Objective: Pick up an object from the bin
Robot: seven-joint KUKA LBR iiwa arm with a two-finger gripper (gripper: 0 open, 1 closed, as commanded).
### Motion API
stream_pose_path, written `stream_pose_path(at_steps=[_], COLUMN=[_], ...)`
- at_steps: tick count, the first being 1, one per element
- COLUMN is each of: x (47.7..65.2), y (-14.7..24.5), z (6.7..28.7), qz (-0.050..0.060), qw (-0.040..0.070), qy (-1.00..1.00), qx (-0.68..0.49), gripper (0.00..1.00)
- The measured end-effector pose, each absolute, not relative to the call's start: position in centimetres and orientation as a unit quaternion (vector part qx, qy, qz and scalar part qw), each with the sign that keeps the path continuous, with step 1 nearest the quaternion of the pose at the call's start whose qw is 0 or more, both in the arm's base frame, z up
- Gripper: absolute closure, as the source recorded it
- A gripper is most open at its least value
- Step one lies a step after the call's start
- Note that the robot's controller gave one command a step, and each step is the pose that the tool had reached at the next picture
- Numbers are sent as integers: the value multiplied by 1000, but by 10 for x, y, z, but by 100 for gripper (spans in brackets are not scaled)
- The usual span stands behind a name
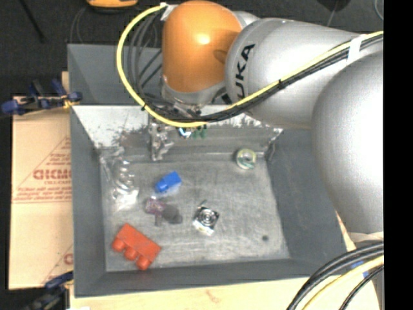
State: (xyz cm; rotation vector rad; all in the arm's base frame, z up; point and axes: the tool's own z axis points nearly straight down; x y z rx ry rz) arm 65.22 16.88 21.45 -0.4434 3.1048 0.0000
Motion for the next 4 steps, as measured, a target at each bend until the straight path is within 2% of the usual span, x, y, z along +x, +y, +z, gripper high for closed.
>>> stream_pose_path(at_steps=[1, 2, 3, 4], x=[645, 646, 650, 652], y=[106, 109, 111, 112], z=[109, 112, 75, 78], qz=[0, 1, -1, 0], qw=[1, 2, 5, 9], qy=[983, 983, 944, 945], qx=[-185, -186, -329, -326], gripper=[100, 0, 0, 100])
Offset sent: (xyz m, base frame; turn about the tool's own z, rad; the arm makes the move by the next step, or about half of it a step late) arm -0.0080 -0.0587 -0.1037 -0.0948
